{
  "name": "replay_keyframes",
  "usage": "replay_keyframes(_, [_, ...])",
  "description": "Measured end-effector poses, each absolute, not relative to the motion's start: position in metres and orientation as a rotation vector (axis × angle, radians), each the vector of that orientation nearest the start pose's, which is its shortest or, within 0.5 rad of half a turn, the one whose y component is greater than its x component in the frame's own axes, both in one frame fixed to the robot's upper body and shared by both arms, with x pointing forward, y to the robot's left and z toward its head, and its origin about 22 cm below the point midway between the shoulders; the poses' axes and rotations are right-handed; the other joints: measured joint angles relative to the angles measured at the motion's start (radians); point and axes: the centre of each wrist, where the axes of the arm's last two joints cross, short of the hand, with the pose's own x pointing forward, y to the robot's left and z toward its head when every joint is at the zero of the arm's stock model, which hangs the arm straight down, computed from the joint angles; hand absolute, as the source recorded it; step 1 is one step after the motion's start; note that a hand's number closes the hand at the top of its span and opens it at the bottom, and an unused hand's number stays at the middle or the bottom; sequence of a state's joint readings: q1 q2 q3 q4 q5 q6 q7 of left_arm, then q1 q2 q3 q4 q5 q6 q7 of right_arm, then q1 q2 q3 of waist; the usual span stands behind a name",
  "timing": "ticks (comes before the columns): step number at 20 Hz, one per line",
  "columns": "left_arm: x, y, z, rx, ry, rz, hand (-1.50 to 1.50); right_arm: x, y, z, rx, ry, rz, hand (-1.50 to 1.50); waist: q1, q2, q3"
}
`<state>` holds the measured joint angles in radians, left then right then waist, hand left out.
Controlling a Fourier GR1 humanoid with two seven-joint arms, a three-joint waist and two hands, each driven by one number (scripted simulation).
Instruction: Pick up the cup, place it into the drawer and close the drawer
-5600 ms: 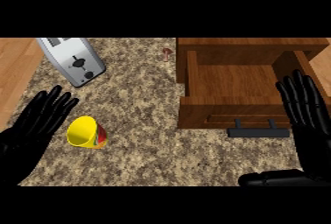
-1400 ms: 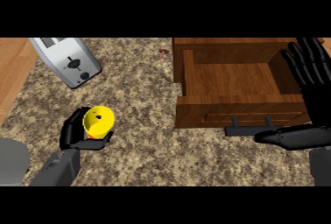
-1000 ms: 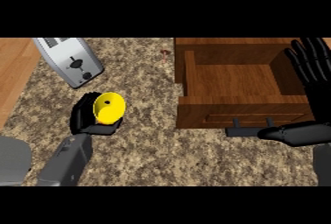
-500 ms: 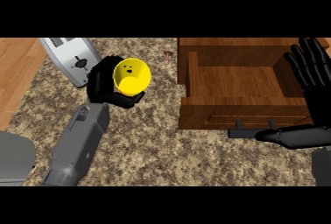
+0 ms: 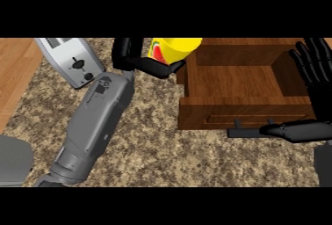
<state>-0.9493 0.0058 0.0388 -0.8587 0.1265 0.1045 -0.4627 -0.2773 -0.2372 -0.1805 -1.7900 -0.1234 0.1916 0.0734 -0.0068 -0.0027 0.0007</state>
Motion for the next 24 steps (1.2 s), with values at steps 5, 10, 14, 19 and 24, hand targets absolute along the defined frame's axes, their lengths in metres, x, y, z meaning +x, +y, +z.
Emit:
replay_keyframes(5, [0.432,0.066,0.165,-0.199,-2.093,-0.161,1.5,0.277,-0.272,0.145,0.006,-1.995,0.263,-1.5,-0.024,0.005,0.0])
replay_keyframes(10, [0.44,0.043,0.173,-0.116,-1.985,-0.206,1.5,0.281,-0.27,0.15,0.031,-2.011,0.272,-1.5,-0.049,0.014,0.0])
replay_keyframes(14, [0.444,0.034,0.169,-0.043,-1.915,-0.252,1.5,0.282,-0.268,0.149,0.045,-2.015,0.283,-1.5,-0.067,0.02,0.001])
replay_keyframes(19, [0.445,0.032,0.152,-0.003,-1.806,-0.358,1.5,0.286,-0.26,0.152,0.084,-2.028,0.318,-1.5,-0.114,0.032,0.002])
replay_keyframes(24, [0.443,0.034,0.134,0.018,-1.734,-0.445,-1.5,0.29,-0.255,0.153,0.117,-2.034,0.346,-1.5,-0.152,0.041,0.002])
